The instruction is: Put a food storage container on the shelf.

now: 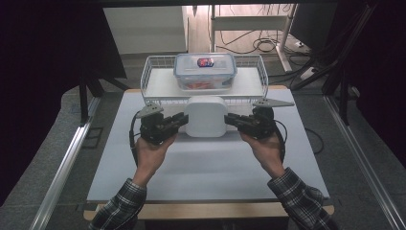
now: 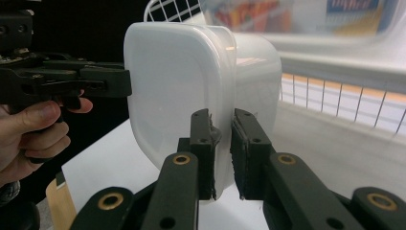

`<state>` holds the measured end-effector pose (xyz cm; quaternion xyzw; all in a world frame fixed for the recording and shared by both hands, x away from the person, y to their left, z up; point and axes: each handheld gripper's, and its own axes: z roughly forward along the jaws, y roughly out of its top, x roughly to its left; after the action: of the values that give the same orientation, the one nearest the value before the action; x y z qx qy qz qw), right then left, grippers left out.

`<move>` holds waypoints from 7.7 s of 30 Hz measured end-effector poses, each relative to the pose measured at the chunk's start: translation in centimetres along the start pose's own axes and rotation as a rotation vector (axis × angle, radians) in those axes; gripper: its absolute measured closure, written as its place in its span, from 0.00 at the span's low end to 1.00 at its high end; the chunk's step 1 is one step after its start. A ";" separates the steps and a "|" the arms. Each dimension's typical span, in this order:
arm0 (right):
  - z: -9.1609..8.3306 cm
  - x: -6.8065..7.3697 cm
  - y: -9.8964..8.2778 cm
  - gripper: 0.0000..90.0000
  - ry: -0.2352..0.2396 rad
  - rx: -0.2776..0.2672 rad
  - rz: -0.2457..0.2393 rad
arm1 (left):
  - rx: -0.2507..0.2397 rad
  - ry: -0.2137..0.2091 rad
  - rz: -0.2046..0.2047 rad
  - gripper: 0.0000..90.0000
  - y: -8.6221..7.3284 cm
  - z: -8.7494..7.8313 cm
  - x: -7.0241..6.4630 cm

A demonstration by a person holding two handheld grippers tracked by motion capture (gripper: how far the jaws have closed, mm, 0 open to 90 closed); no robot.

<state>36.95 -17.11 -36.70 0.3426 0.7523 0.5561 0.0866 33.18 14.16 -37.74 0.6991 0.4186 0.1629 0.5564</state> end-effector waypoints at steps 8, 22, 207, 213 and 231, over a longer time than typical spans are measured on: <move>-0.2 0.0 2.8 0.88 0.001 -0.021 -0.013 | -0.025 0.007 0.010 0.85 2.7 -0.4 0.1; -0.5 0.1 8.3 0.88 0.000 -0.059 -0.038 | -0.052 0.012 0.020 0.85 7.8 -0.8 0.6; 1.5 -2.0 -3.3 0.04 -0.028 0.127 -0.183 | 0.194 -0.048 0.243 0.04 -5.2 2.7 0.4; 0.4 -1.7 -4.2 0.03 -0.010 0.124 -0.174 | 0.188 -0.057 0.223 0.03 -6.4 1.5 0.1; -1.3 -0.7 -7.8 0.00 -0.073 0.154 -0.200 | 0.167 0.036 0.197 0.03 -10.5 -2.6 0.9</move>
<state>33.56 -19.70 -43.40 0.2914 0.8196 0.4723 0.1424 27.67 16.85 -46.68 0.7774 0.3702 0.1940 0.4700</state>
